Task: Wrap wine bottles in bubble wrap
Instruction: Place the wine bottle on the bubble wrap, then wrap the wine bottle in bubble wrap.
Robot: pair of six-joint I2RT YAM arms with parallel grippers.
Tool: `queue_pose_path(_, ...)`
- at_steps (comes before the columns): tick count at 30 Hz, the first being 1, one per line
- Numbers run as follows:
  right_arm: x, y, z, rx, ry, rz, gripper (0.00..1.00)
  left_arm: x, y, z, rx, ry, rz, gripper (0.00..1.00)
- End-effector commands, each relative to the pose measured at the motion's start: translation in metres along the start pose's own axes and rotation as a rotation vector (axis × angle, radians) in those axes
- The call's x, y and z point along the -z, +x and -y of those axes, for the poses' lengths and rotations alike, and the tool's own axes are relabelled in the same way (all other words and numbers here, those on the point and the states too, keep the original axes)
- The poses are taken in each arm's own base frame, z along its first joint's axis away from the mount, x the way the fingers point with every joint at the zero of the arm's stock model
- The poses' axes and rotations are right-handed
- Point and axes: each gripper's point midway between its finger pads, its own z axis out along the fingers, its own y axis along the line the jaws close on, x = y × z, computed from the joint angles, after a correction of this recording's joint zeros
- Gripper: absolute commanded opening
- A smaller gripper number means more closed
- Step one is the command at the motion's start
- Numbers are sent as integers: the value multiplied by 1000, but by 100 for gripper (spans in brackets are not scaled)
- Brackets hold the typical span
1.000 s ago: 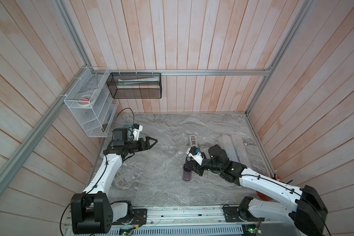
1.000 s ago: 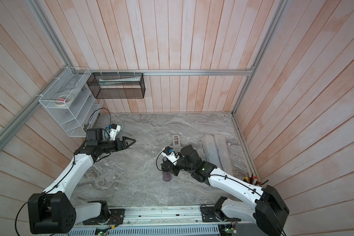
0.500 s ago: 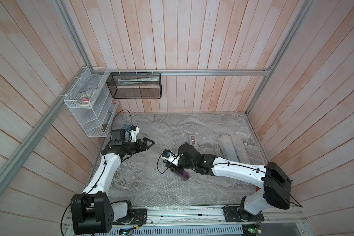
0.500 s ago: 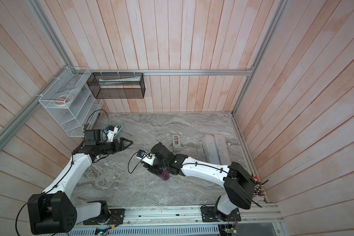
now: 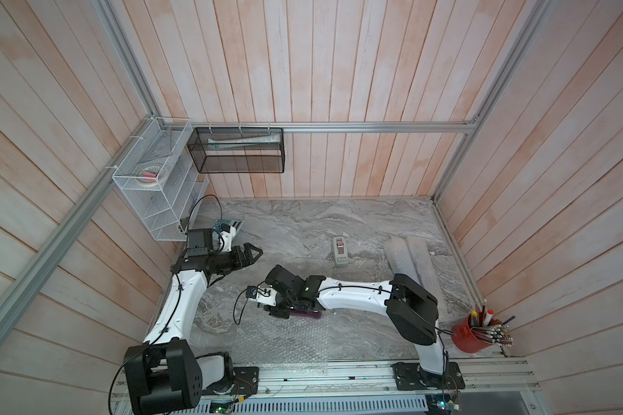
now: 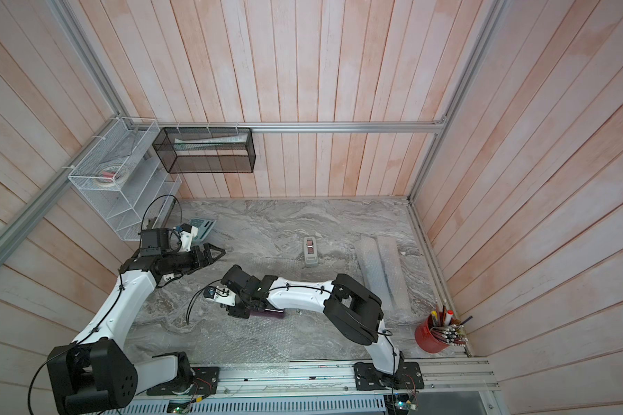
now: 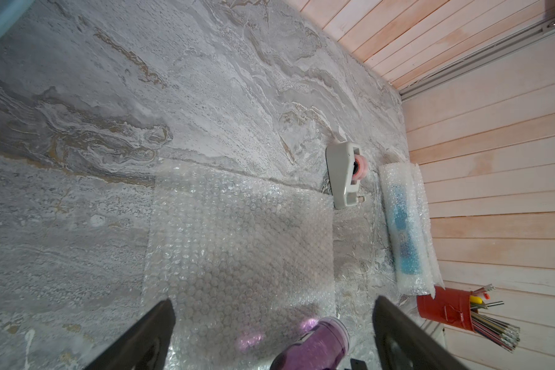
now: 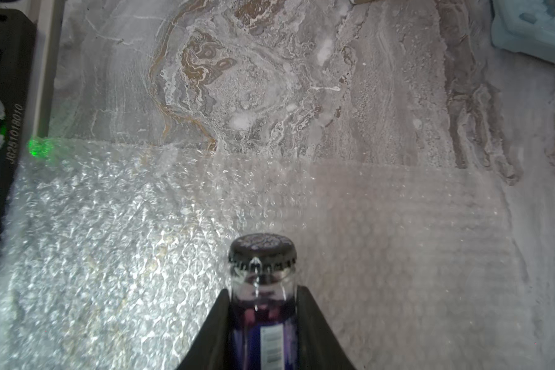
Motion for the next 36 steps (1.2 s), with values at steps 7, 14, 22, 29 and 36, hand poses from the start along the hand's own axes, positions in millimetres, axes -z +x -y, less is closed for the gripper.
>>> queue_pose_path(7, -38, 20, 8, -61, -8, -103, 15, -7, 9, -12, 1, -21, -36, 98)
queue_pose_path(14, -30, 11, 14, -73, -17, -58, 40, -8, 8, -15, -5, -30, -51, 98)
queue_pose_path(22, 45, -22, 17, -22, 25, 138, 63, -8, 7, -13, 10, -18, -51, 98)
queue_pose_path(29, 83, 15, -88, 172, -169, 278, 64, -9, 11, -13, 41, -11, -69, 98)
queue_pose_path(36, 71, 53, -122, 261, -284, 203, 64, -10, 16, -11, 65, 6, -89, 98)
